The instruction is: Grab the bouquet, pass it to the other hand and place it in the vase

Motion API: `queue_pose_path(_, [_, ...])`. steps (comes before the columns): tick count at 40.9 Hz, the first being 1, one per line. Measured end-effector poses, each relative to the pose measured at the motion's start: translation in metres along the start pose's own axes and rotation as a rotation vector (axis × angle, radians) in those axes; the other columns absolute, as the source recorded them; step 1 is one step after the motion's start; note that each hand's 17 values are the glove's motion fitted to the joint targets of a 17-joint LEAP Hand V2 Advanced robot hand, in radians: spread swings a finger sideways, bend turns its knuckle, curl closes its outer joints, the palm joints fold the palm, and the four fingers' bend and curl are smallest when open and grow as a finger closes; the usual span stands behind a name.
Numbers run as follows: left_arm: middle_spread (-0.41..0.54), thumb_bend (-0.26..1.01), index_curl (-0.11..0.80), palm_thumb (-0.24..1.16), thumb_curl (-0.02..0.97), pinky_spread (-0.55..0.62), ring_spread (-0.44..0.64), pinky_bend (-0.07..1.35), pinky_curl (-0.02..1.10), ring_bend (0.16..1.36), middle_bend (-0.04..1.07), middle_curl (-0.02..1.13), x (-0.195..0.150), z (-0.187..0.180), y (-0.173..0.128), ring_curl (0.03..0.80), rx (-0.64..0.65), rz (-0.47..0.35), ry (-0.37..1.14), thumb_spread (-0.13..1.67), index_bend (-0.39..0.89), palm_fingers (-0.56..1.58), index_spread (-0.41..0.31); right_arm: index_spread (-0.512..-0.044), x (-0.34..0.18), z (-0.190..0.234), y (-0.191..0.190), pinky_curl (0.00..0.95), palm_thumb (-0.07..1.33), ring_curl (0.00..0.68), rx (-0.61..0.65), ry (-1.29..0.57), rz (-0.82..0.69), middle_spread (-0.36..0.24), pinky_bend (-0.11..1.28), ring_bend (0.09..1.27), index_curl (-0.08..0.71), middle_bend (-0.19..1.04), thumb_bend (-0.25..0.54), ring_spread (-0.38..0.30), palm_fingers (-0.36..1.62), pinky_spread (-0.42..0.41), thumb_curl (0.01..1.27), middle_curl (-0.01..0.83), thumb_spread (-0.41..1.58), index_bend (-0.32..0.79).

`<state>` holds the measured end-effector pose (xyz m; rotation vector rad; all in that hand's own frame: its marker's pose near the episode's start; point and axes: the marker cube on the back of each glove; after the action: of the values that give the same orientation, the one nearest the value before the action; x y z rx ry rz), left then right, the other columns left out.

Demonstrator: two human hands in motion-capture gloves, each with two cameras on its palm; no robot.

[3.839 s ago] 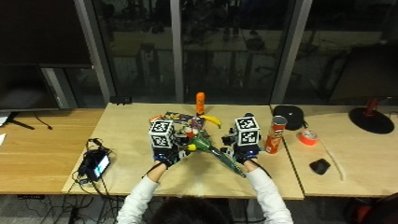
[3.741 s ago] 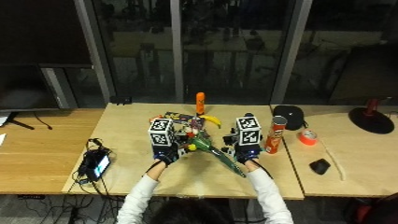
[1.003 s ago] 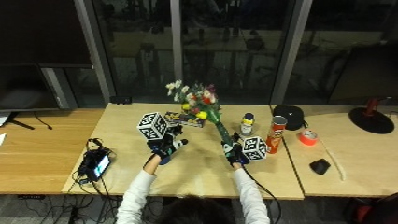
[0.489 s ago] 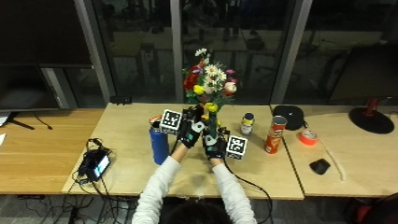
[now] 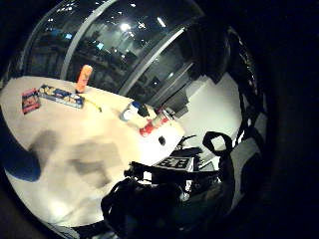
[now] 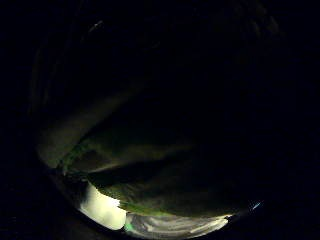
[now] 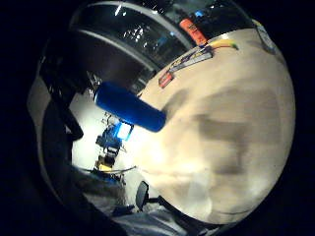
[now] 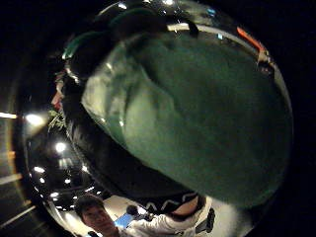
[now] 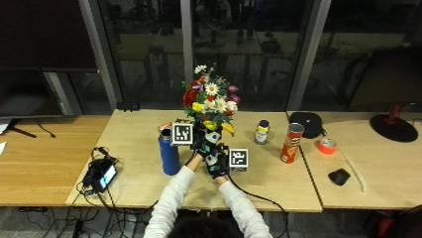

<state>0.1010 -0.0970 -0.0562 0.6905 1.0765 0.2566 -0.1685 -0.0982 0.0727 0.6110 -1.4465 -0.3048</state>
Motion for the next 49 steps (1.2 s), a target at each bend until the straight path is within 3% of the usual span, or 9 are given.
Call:
queue_pose_path(5, [-0.302, 0.01, 0.401, 0.88, 0.579, -0.36, -0.34, 0.53, 0.45, 0.72, 0.63, 0.55, 0.029, -0.008, -0.009, 0.433, 0.055, 0.109, 0.075, 0.45, 0.29, 1.45, -0.255, -0.236, 0.002, 0.006, -0.008, 0.447, 0.92, 0.496, -0.121, 0.005, -0.159, -0.172, 0.69, 0.89, 0.548, 0.63, -0.059, -0.193, 1.18, -0.311, 0.64, 0.543, 0.63, 0.24])
queue_pose_path(9, [-0.321, -0.01, 0.430, 0.90, 0.612, -0.38, -0.36, 0.55, 0.46, 0.74, 0.65, 0.56, 0.042, -0.027, -0.031, 0.448, 0.095, 0.083, 0.005, 0.39, 0.31, 1.42, -0.278, -0.244, 0.006, -0.001, -0.004, 0.442, 0.89, 0.459, -0.182, 0.162, 0.004, -0.160, 0.73, 0.76, 0.501, 0.49, -0.044, -0.190, 1.01, -0.284, 0.62, 0.500, 0.71, 0.12])
queue_pose_path(16, [-0.339, -0.02, 0.474, 0.91, 0.657, -0.39, -0.38, 0.58, 0.47, 0.76, 0.68, 0.57, 0.076, -0.063, -0.070, 0.464, 0.148, 0.174, 0.002, 0.33, 0.33, 1.40, -0.303, -0.263, 0.015, -0.009, -0.010, 0.431, 0.76, 0.431, -0.292, 0.291, 0.096, -0.141, 0.65, 0.66, 0.418, 0.39, -0.055, -0.177, 0.74, -0.147, 0.56, 0.464, 0.88, 0.05])
queue_pose_path(18, [-0.341, -0.02, 0.484, 0.91, 0.667, -0.39, -0.38, 0.58, 0.47, 0.76, 0.69, 0.57, 0.081, -0.075, -0.081, 0.466, 0.170, 0.197, -0.020, 0.32, 0.34, 1.39, -0.307, -0.283, 0.014, -0.013, -0.015, 0.444, 0.70, 0.418, -0.305, 0.318, 0.100, -0.113, 0.69, 0.61, 0.383, 0.31, -0.068, -0.137, 0.52, -0.052, 0.54, 0.439, 0.91, 0.01])
queue_pose_path(26, [-0.348, -0.03, 0.518, 0.90, 0.704, -0.40, -0.39, 0.60, 0.47, 0.78, 0.70, 0.57, 0.082, -0.128, -0.112, 0.475, 0.287, 0.183, -0.185, 0.29, 0.34, 1.38, -0.319, -0.322, 0.010, -0.035, -0.038, 0.431, 0.62, 0.373, -0.256, 0.263, 0.207, -0.033, 0.80, 0.54, 0.271, 0.19, -0.040, 0.002, 0.25, 0.147, 0.49, 0.391, 1.00, 0.02])
queue_pose_path(32, [-0.349, -0.03, 0.539, 0.90, 0.728, -0.40, -0.39, 0.61, 0.47, 0.78, 0.71, 0.58, 0.076, -0.160, -0.128, 0.477, 0.359, 0.147, -0.232, 0.28, 0.33, 1.37, -0.323, -0.329, -0.003, -0.050, -0.054, 0.410, 0.61, 0.341, -0.229, 0.238, 0.238, 0.003, 0.83, 0.53, 0.213, 0.19, -0.029, 0.080, 0.17, 0.216, 0.47, 0.373, 1.03, 0.05])
queue_pose_path(37, [-0.350, -0.03, 0.555, 0.90, 0.745, -0.40, -0.39, 0.61, 0.46, 0.78, 0.71, 0.58, 0.063, -0.171, -0.132, 0.477, 0.373, 0.127, -0.202, 0.27, 0.32, 1.37, -0.326, -0.326, -0.006, -0.056, -0.062, 0.405, 0.63, 0.333, -0.236, 0.241, 0.281, 0.024, 0.86, 0.53, 0.185, 0.19, -0.017, 0.115, 0.12, 0.247, 0.46, 0.364, 1.04, 0.06])
queue_pose_path(42, [-0.350, -0.03, 0.568, 0.90, 0.760, -0.40, -0.39, 0.61, 0.46, 0.78, 0.72, 0.58, 0.036, -0.185, -0.133, 0.479, 0.417, 0.123, -0.278, 0.27, 0.32, 1.36, -0.324, -0.320, -0.006, -0.057, -0.068, 0.401, 0.65, 0.332, -0.211, 0.211, 0.304, 0.041, 0.87, 0.53, 0.165, 0.19, -0.013, 0.140, 0.06, 0.268, 0.46, 0.356, 1.05, 0.07])
queue_pose_path(49, [-0.348, -0.03, 0.584, 0.89, 0.778, -0.40, -0.39, 0.61, 0.46, 0.78, 0.72, 0.57, 0.004, -0.190, -0.134, 0.478, 0.438, 0.095, -0.250, 0.27, 0.30, 1.36, -0.321, -0.316, -0.013, -0.060, -0.075, 0.386, 0.68, 0.323, -0.112, 0.284, 0.038, 0.053, 0.88, 0.55, 0.147, 0.20, -0.015, 0.157, 0.05, 0.281, 0.47, 0.349, 1.06, 0.09])
